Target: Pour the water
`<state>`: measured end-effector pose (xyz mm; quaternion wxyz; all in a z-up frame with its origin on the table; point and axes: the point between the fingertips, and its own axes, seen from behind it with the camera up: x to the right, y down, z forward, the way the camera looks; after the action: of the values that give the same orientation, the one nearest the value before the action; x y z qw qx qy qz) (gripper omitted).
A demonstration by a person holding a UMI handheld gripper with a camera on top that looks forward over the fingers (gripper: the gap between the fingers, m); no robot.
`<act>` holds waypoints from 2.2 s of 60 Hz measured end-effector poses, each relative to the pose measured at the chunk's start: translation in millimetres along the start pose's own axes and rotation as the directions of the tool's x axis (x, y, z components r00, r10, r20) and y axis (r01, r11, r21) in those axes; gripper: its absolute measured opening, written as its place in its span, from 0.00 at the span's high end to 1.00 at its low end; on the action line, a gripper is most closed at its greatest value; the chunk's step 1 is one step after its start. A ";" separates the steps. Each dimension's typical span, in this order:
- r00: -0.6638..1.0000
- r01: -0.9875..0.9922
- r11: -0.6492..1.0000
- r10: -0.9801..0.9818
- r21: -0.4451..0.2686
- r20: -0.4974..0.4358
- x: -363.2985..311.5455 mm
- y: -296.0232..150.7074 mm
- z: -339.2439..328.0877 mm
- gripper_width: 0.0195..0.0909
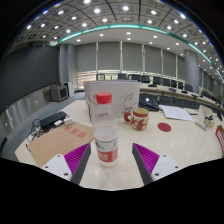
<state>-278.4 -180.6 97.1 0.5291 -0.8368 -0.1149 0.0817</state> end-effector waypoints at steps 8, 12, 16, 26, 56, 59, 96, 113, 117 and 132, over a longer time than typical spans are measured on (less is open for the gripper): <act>0.999 0.005 0.999 -0.003 0.049 -0.041 -13.0 -7.0 47.2 0.10; 0.998 -0.002 0.998 0.006 0.061 -0.064 -14.4 -7.2 60.7 0.25; 0.996 -0.008 0.997 0.015 0.076 -0.091 -10.6 -9.0 70.8 0.49; 0.993 -0.031 0.994 0.042 0.105 -0.108 -7.7 -13.0 74.3 0.67; 0.550 -0.814 0.581 0.767 0.004 0.330 -44.4 -149.4 92.4 0.80; 0.394 -0.892 0.448 0.839 -0.064 0.375 -38.9 -162.6 106.0 0.80; -0.399 -0.859 -0.244 0.870 -0.450 0.291 7.5 -191.5 205.0 0.81; -0.028 -0.939 0.104 0.926 -0.327 0.376 26.0 -212.4 184.7 0.80; 0.154 -0.934 0.270 0.894 -0.232 0.421 45.7 -229.8 171.5 0.80; 0.754 -0.635 0.754 0.557 0.168 0.349 162.0 -269.2 134.0 0.81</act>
<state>-185.9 92.1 280.9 0.5642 -0.7266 0.1000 0.3791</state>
